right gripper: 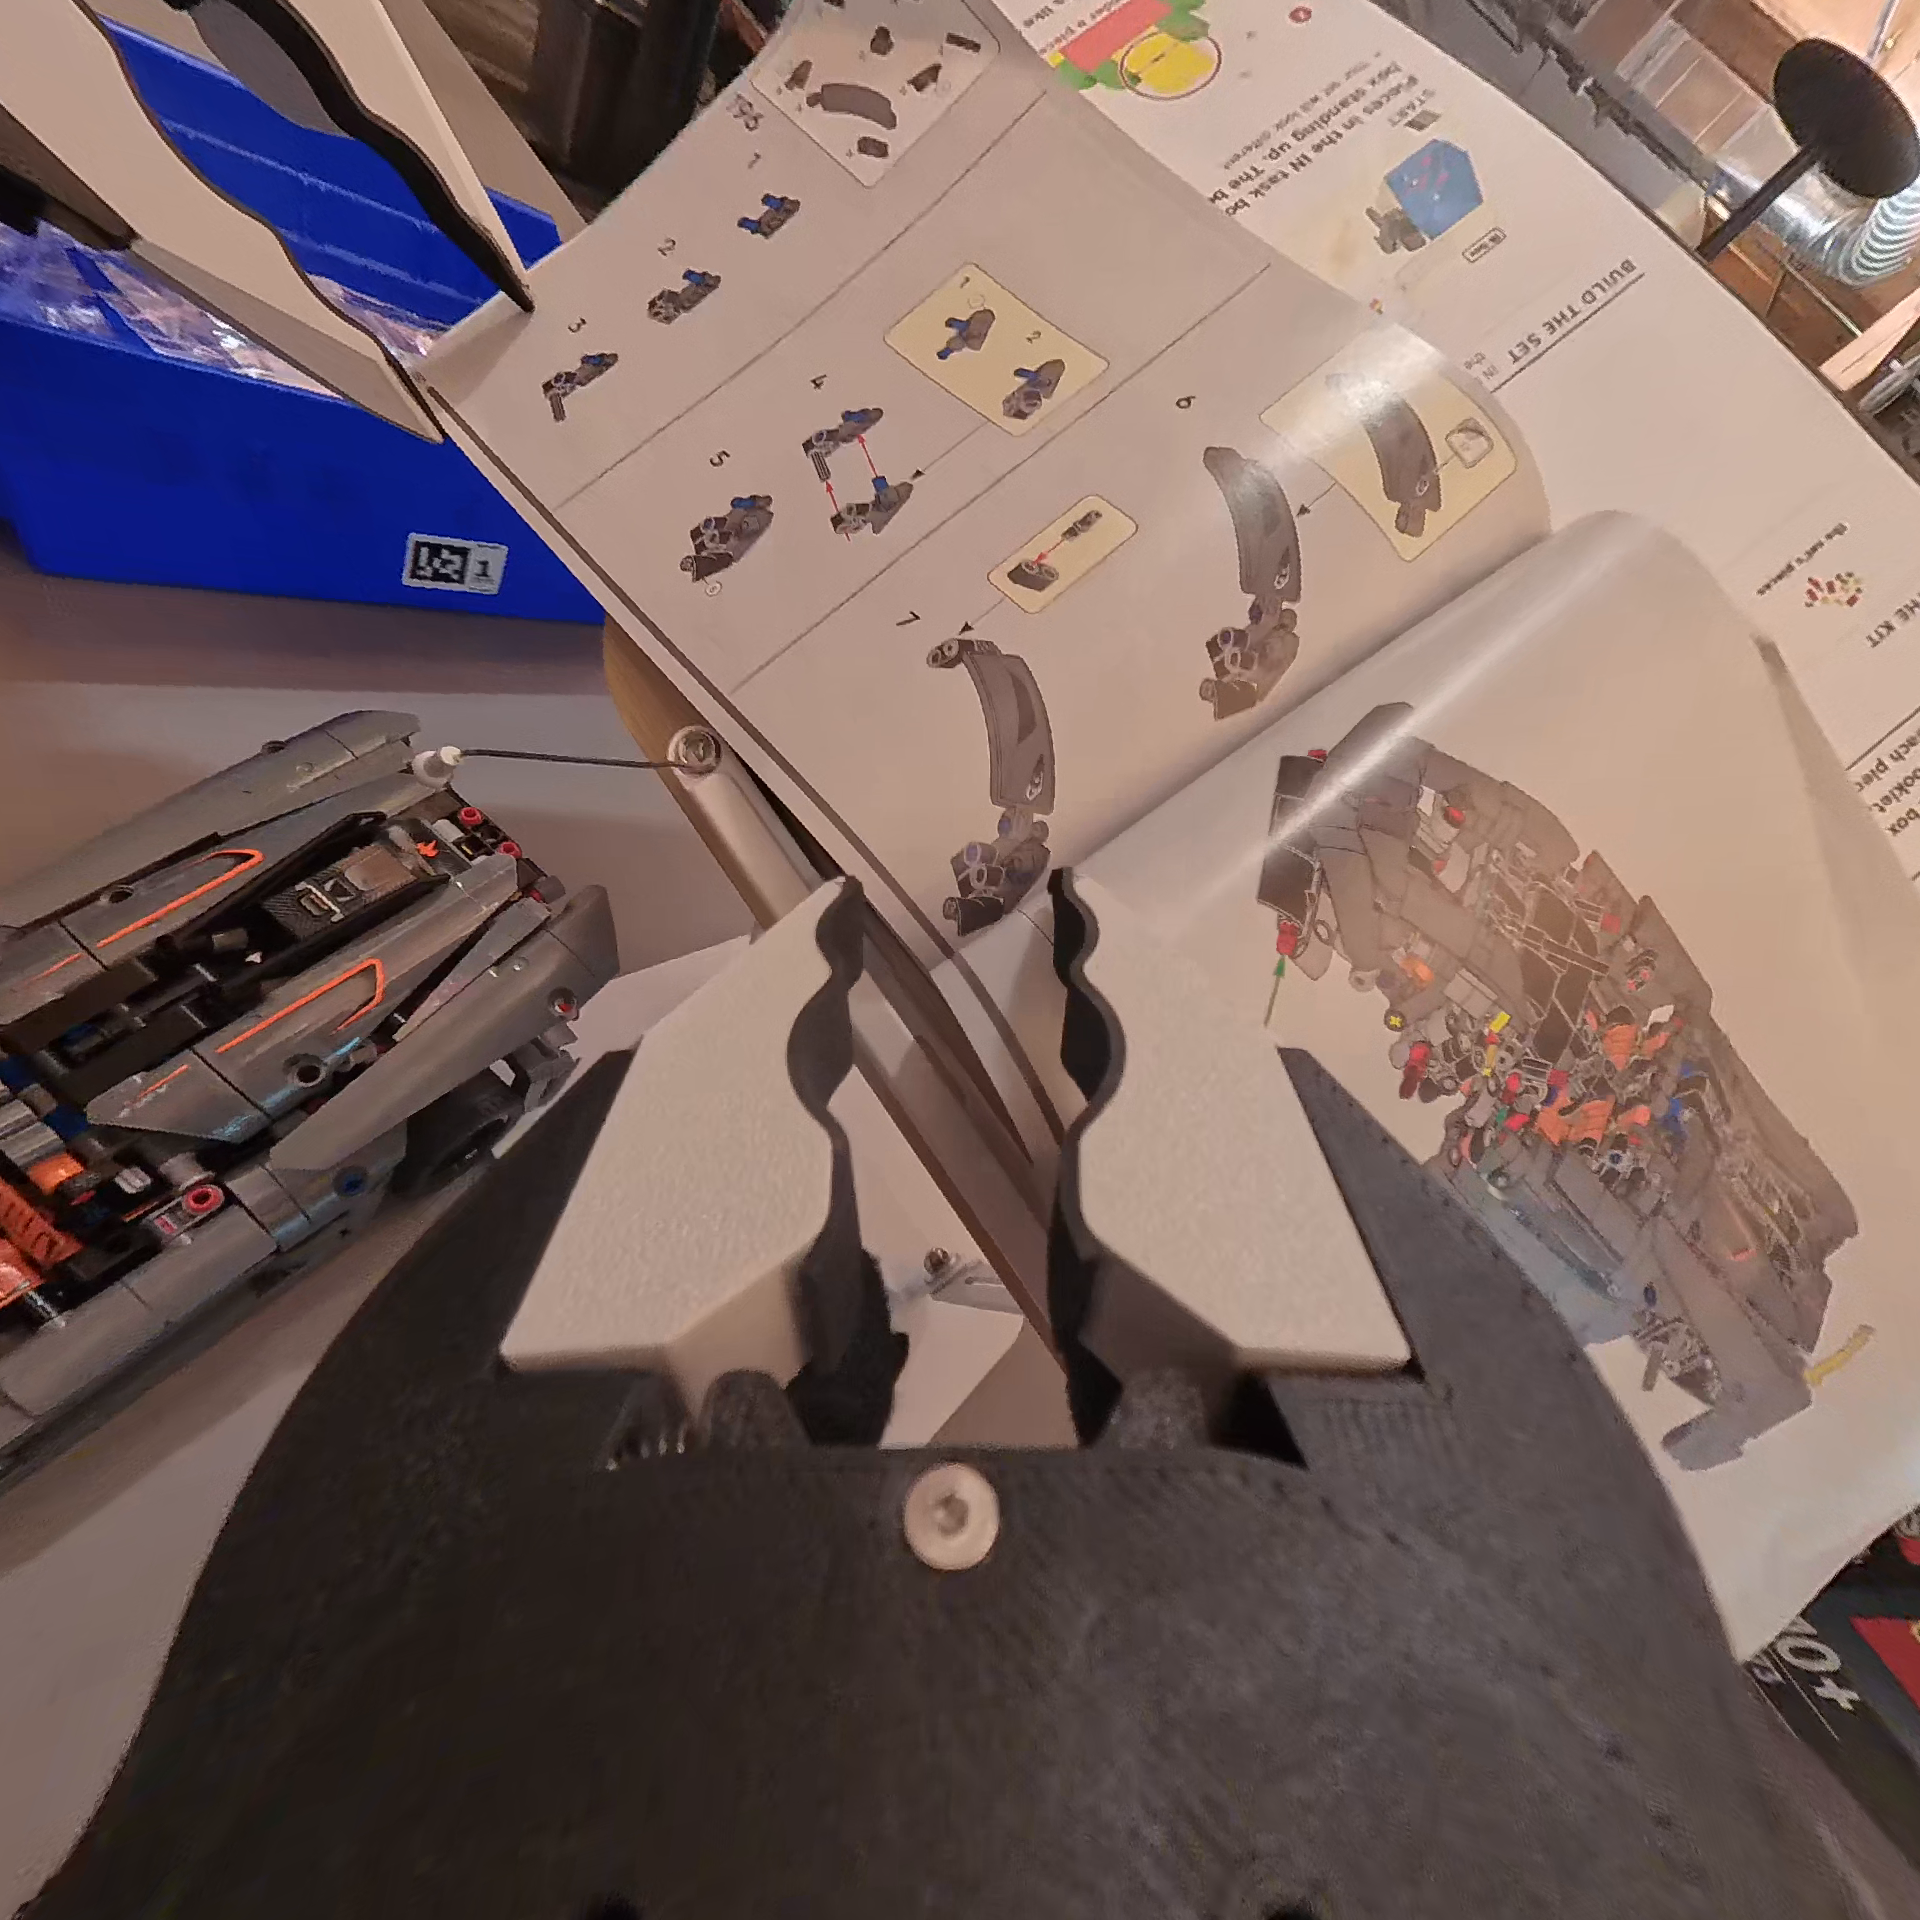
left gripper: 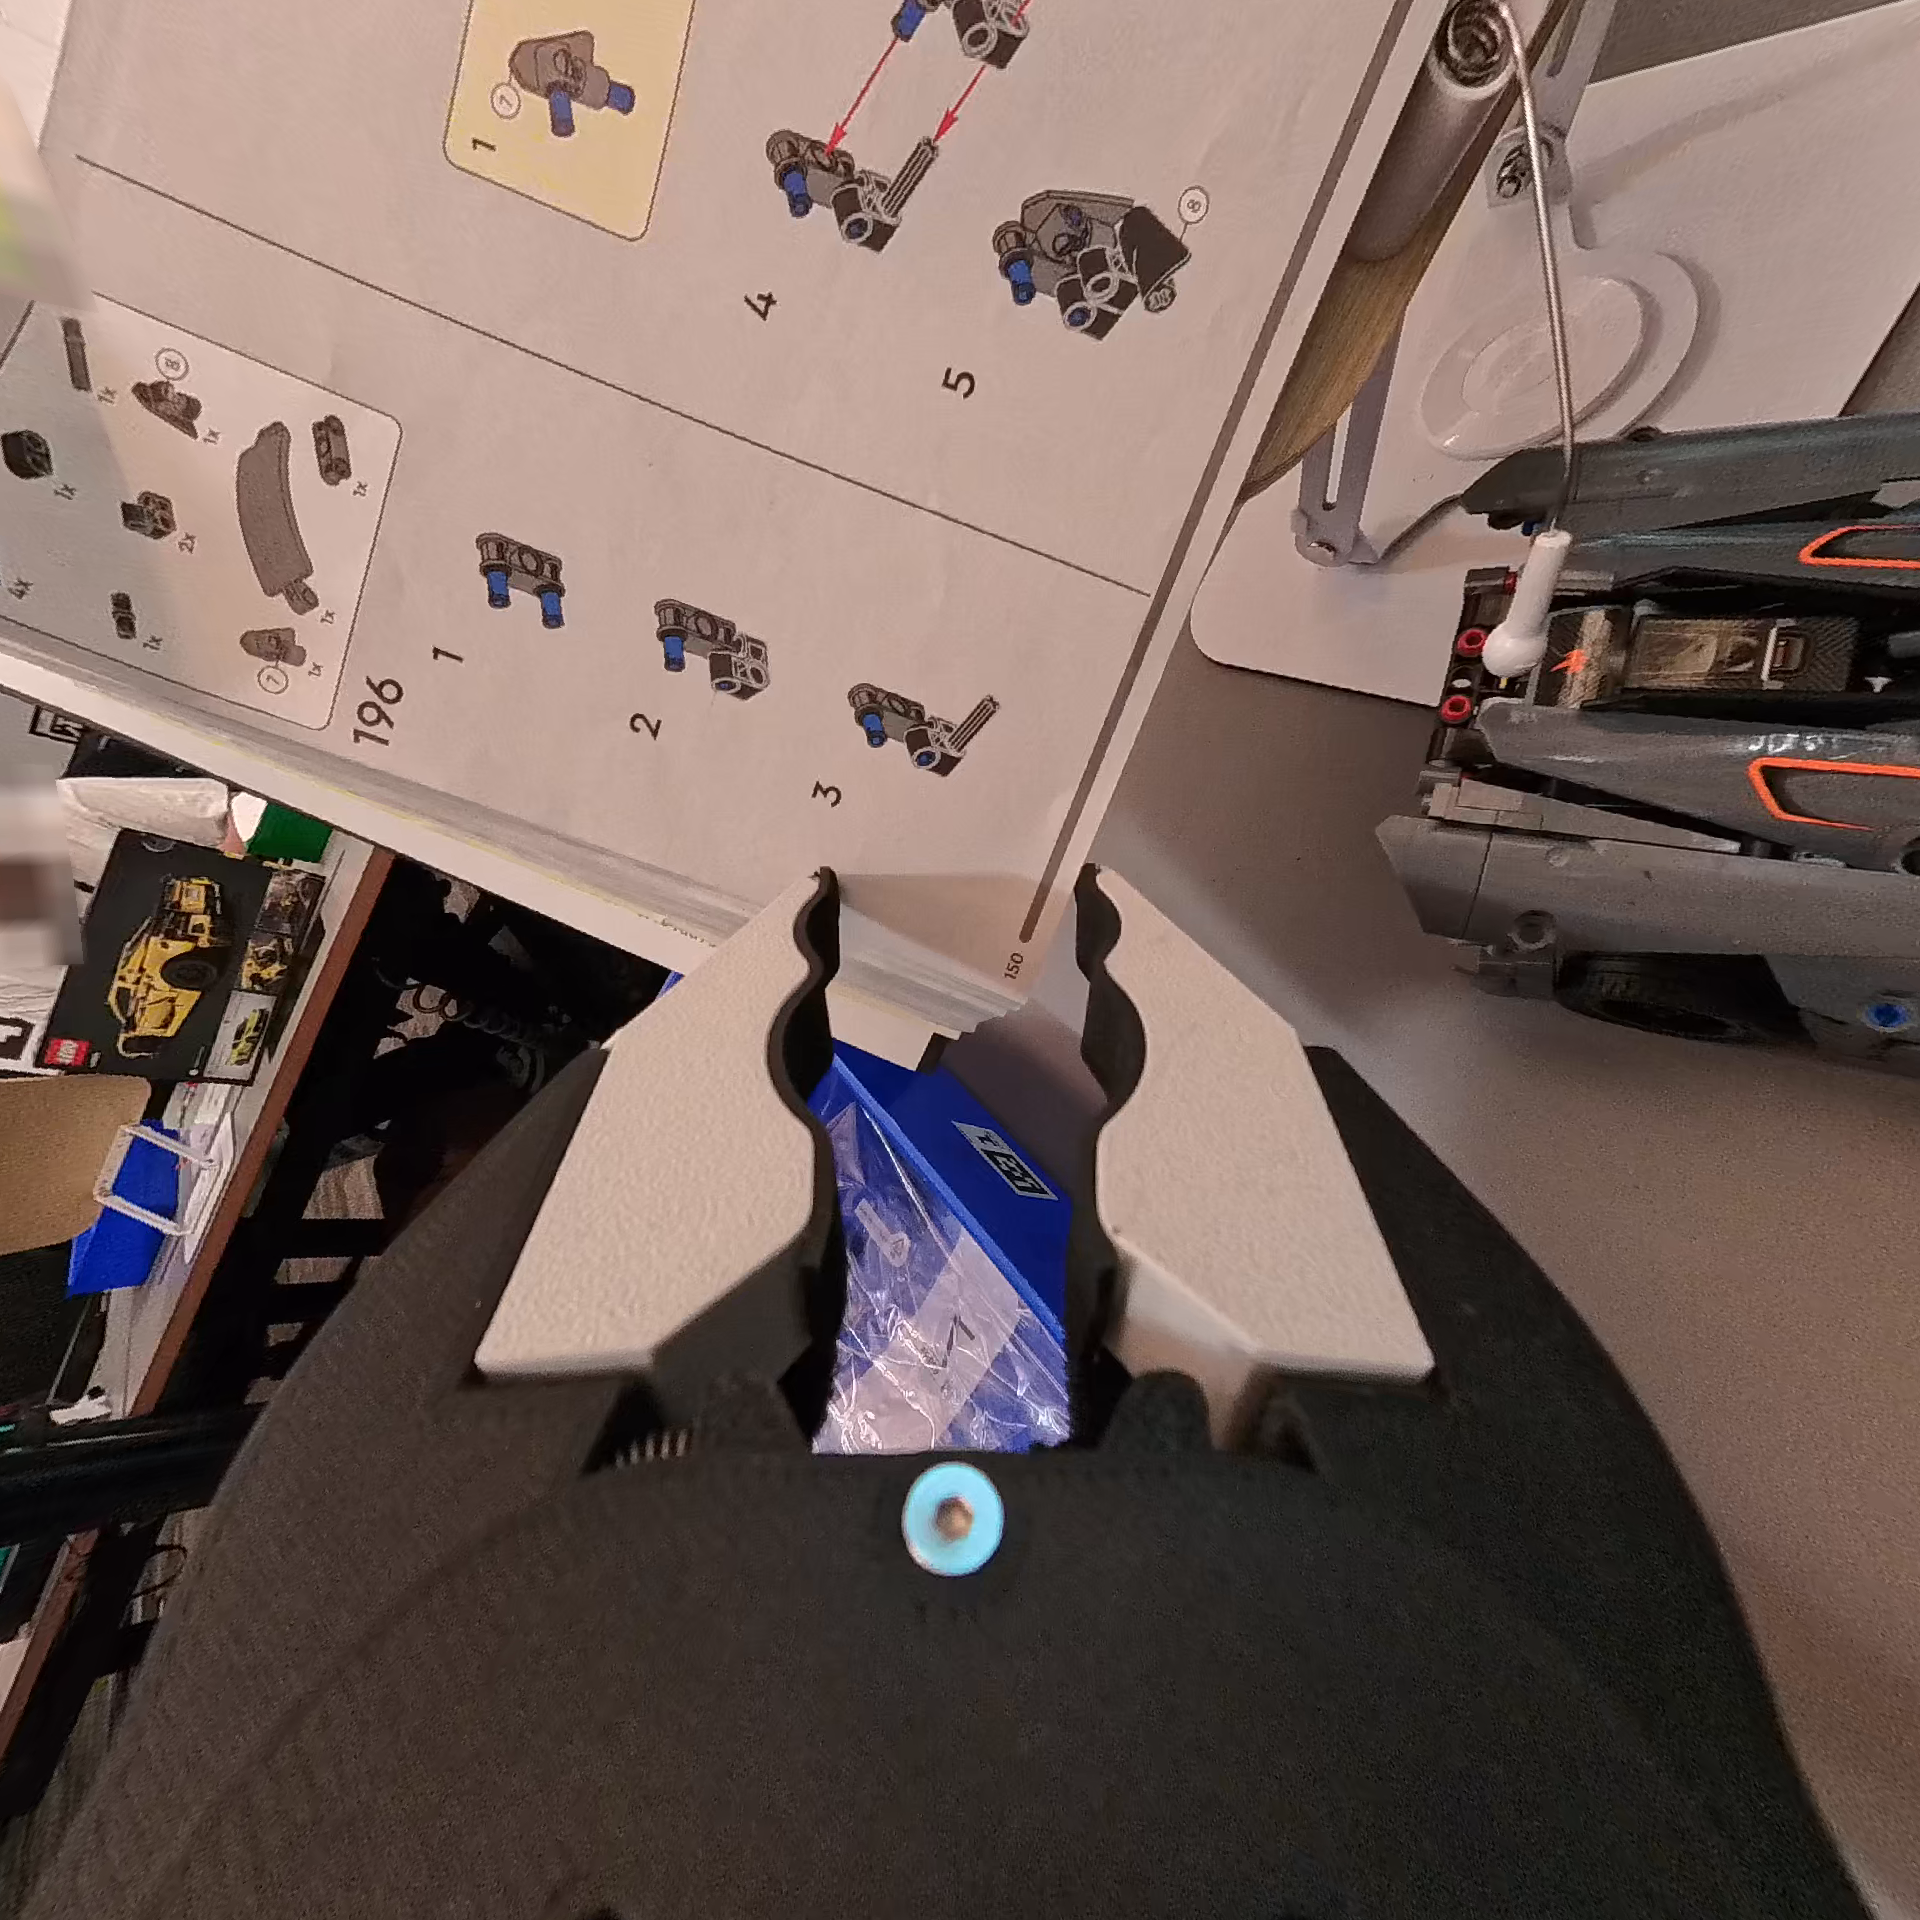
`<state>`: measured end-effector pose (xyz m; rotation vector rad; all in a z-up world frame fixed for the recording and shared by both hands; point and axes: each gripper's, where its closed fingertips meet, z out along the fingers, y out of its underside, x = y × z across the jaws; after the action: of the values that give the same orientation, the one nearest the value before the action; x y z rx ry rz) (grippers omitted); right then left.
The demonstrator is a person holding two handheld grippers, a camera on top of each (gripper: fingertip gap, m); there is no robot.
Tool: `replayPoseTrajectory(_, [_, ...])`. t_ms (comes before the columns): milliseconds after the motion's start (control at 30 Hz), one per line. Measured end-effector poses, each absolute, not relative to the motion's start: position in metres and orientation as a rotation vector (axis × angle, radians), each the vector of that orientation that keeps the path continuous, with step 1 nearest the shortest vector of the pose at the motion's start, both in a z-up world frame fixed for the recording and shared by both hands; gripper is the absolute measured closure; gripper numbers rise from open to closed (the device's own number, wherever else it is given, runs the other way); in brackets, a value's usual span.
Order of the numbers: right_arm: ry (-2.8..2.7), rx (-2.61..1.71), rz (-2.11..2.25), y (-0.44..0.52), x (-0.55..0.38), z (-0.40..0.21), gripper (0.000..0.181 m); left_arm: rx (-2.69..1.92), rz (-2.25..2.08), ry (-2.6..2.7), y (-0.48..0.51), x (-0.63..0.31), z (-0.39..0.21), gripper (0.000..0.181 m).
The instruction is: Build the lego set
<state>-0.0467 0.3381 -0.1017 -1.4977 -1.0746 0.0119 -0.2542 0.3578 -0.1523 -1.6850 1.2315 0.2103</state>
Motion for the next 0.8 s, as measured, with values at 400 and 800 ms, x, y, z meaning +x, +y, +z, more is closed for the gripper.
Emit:
replayPoseTrajectory(400, [-0.943,-1.612,0.037,0.367,-0.02,-0.112,0.165,-1.685,0.211,1.228,0.359,-0.254,-0.153,0.138])
replayPoseTrajectory(800, [-0.954,-1.702,-0.013,0.375,-0.007,-0.126,0.181,-1.687,0.21,1.227,0.359,-0.255,-0.153,0.137])
